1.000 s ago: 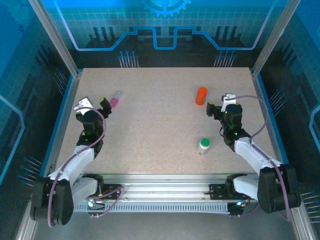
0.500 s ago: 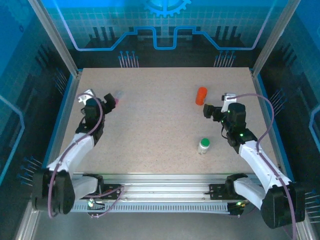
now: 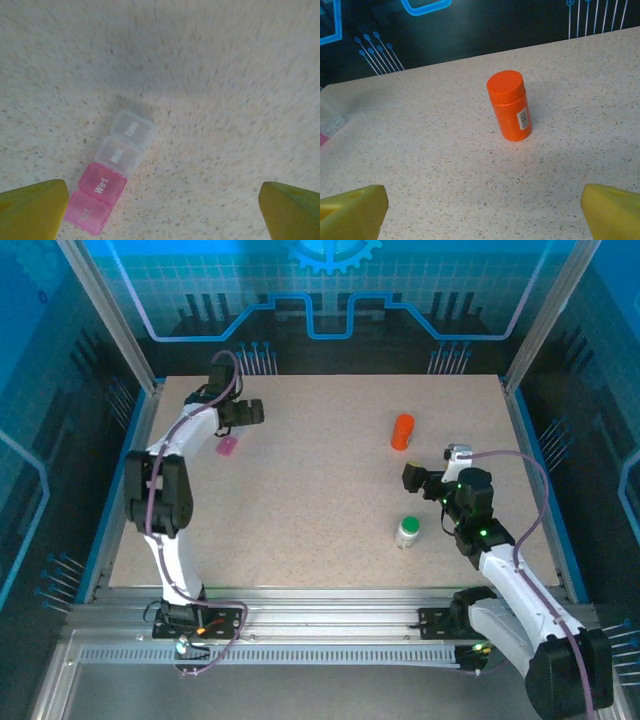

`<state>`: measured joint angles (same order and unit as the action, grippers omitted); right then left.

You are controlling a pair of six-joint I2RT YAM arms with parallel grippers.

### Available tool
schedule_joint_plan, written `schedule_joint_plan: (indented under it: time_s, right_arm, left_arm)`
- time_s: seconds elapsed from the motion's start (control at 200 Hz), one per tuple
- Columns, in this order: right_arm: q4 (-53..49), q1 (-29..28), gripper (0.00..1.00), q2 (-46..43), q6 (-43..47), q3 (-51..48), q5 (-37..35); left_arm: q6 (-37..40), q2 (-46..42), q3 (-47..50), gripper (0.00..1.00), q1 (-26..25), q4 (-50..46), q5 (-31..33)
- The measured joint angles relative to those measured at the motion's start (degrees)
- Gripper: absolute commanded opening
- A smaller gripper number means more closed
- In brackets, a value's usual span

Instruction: Sort the pills into containers

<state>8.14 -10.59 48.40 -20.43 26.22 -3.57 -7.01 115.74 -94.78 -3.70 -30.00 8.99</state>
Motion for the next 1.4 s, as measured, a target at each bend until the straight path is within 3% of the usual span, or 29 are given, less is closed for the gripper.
schedule_joint_plan:
  time_s: [0.265,0.695,1.241,1.401]
  right_arm:
    - [1.4,0.0,1.00,-1.1,-2.6,-0.2,2.6]
    - [1.6,-0.3,1.00,0.4,-4.2,-0.1,4.7]
    - [2.0,-0.3,1.00,1.1,-4.5,-0.1,5.4]
    - [2.0,-0.3,1.00,1.5,-4.7,-0.1,5.6]
  left_arm:
    - [10.0,10.7,-9.2,0.91,0.3,-12.3,0.7]
    - [16.0,15.6,-15.4,0.86,3.8,-19.4,1.3]
    - [18.1,20.8,-20.8,0.59,5.7,-24.5,-0.5]
    - [18.2,21.2,-21.5,0.47,5.7,-25.2,-1.1]
